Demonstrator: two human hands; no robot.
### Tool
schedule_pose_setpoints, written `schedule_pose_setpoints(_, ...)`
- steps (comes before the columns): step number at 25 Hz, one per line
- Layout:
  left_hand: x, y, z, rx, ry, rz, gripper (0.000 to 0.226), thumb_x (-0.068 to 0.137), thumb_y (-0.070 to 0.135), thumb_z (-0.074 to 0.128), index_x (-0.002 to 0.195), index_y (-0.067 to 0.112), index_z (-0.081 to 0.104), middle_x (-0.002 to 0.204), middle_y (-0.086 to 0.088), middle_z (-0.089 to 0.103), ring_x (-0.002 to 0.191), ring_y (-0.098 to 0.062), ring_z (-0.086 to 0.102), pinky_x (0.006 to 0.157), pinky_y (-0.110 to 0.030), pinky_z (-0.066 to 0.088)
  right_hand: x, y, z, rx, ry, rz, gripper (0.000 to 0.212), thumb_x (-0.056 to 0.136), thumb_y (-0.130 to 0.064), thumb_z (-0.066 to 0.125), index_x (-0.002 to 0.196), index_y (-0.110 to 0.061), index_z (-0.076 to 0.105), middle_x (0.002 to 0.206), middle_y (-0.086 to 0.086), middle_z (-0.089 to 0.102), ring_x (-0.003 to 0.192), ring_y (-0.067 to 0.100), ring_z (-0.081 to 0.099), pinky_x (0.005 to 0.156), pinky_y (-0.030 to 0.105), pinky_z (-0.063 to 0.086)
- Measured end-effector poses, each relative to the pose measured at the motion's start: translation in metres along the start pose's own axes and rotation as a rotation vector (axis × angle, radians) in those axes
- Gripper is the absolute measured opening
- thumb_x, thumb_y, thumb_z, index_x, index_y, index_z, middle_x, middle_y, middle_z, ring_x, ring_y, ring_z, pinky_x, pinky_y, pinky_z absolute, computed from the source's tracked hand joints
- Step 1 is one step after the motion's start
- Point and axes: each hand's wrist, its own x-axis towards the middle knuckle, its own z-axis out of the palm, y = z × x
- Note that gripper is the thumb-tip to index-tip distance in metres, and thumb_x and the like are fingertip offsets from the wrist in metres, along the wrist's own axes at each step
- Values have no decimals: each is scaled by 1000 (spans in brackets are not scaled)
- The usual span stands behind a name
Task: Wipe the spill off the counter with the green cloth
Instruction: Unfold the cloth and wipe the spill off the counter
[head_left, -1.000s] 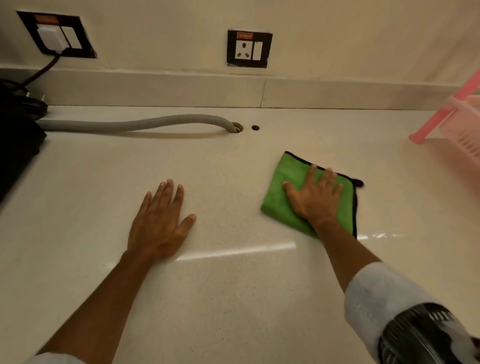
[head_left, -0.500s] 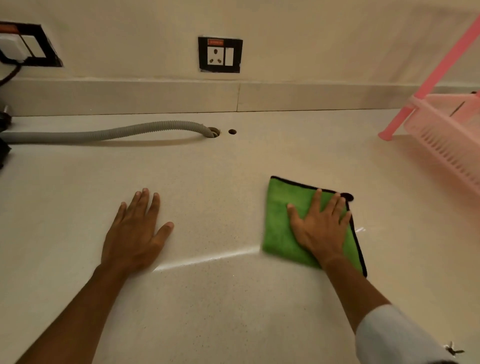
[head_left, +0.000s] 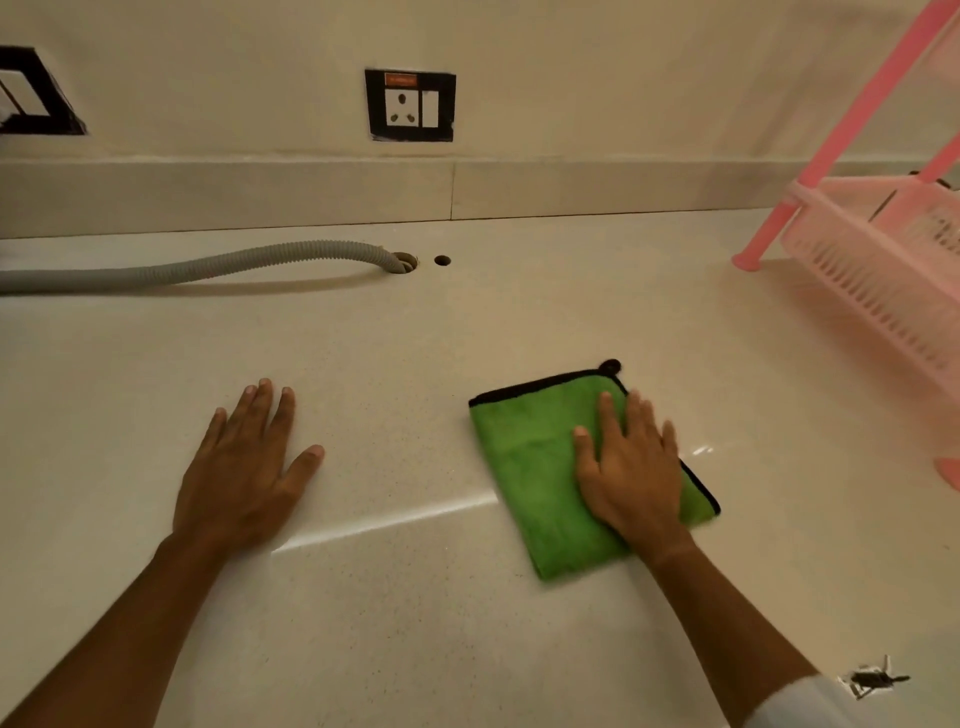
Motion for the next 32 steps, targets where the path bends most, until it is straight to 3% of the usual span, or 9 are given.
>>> schedule_pose_setpoints(5,0,3,-1,-8,10,-12,90,78,68,3,152,19,-4,163,-2,-7,150,-13,-8,123,-36,-2,53,5,9,-5,13,177,67,98,-44,24,151,-3,18,159,27,15,148,39,10,121,51,12)
schedule_pose_setpoints(8,1,3,1,9,13,-13,90,78,68,4,152,18,-4,163,-3,-6,150,-14,-7,123,-37,-2,100,-12,13,11,-60,181,76,96,-52,22,152,-2,12,159,28,9,149,38,5,121,51,8)
schedule_pose_setpoints(12,1,1,0,5,8,-7,89,79,68,4,152,19,-4,163,-3,-6,150,-14,-7,123,-37,-2,96,-39,10,-35,-121,-96,97,85,-77,14,153,-8,6,161,23,6,150,33,6,122,46,9)
schedule_pose_setpoints(15,0,0,0,-5,14,-3,88,80,68,5,152,20,-4,163,-2,-6,149,-12,-7,123,-37,-2,52,-25,5,-19,-116,-249,94,86,-77,15,154,-12,10,162,17,11,150,28,10,122,45,11)
schedule_pose_setpoints(20,-1,3,0,-9,26,-7,87,81,67,5,153,20,-3,163,-2,-6,149,-12,-7,123,-36,-2,68,-3,5,17,-22,188,90,89,-66,25,151,-2,15,160,22,14,149,33,9,122,50,6)
schedule_pose_setpoints(22,0,2,0,7,35,-13,87,80,67,4,153,19,-3,163,-3,-6,150,-13,-7,122,-36,-2,100,-14,8,30,-32,246,87,91,-60,26,150,3,12,161,23,9,150,35,4,121,52,7)
schedule_pose_setpoints(27,1,4,1,36,29,-21,86,80,67,2,152,21,-6,163,-3,-9,149,-14,-10,122,-36,-3,145,-64,21,0,-96,26,73,98,-49,16,151,0,10,161,22,6,150,34,2,122,49,5)
schedule_pose_setpoints(32,0,4,1,40,35,-23,86,80,67,2,153,21,-5,163,-3,-8,150,-14,-9,122,-35,-4,95,-91,22,31,-116,-269,70,99,-50,14,153,-6,8,163,17,4,151,28,0,123,45,2)
